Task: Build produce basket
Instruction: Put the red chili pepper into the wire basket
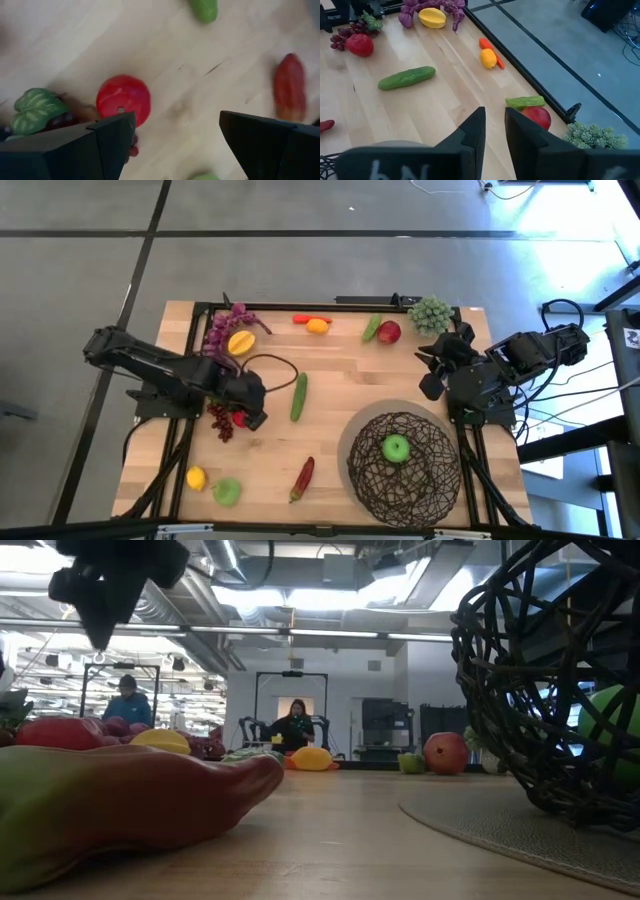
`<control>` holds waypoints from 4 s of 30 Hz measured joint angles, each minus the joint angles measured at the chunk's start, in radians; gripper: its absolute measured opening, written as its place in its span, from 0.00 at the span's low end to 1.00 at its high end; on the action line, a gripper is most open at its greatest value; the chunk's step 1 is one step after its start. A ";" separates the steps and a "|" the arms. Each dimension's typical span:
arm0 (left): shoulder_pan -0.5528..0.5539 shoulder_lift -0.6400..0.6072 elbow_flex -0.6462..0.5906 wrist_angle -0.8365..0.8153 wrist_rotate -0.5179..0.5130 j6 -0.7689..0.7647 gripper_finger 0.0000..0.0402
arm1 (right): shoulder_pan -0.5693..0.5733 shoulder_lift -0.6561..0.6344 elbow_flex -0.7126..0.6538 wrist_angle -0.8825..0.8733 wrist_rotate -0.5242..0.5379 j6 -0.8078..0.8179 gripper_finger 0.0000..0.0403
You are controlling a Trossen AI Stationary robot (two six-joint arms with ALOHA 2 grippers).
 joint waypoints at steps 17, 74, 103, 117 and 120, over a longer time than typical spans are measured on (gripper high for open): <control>-0.041 0.182 0.001 0.526 0.171 -0.080 0.70 | 0.000 0.001 0.000 0.018 -0.069 -0.004 0.18; -0.257 0.712 0.053 1.034 -0.104 -0.235 0.69 | 0.000 0.001 0.000 0.032 -0.026 -0.026 0.18; -0.255 0.713 0.052 0.979 -0.125 -0.188 0.34 | 0.000 0.001 0.000 0.032 -0.025 -0.027 0.18; -0.245 0.639 0.048 0.912 -0.112 -0.165 0.32 | 0.000 0.001 0.000 0.032 -0.025 -0.028 0.18; -0.237 0.609 0.046 0.896 -0.103 -0.140 0.32 | 0.000 0.001 0.000 0.032 -0.025 -0.028 0.18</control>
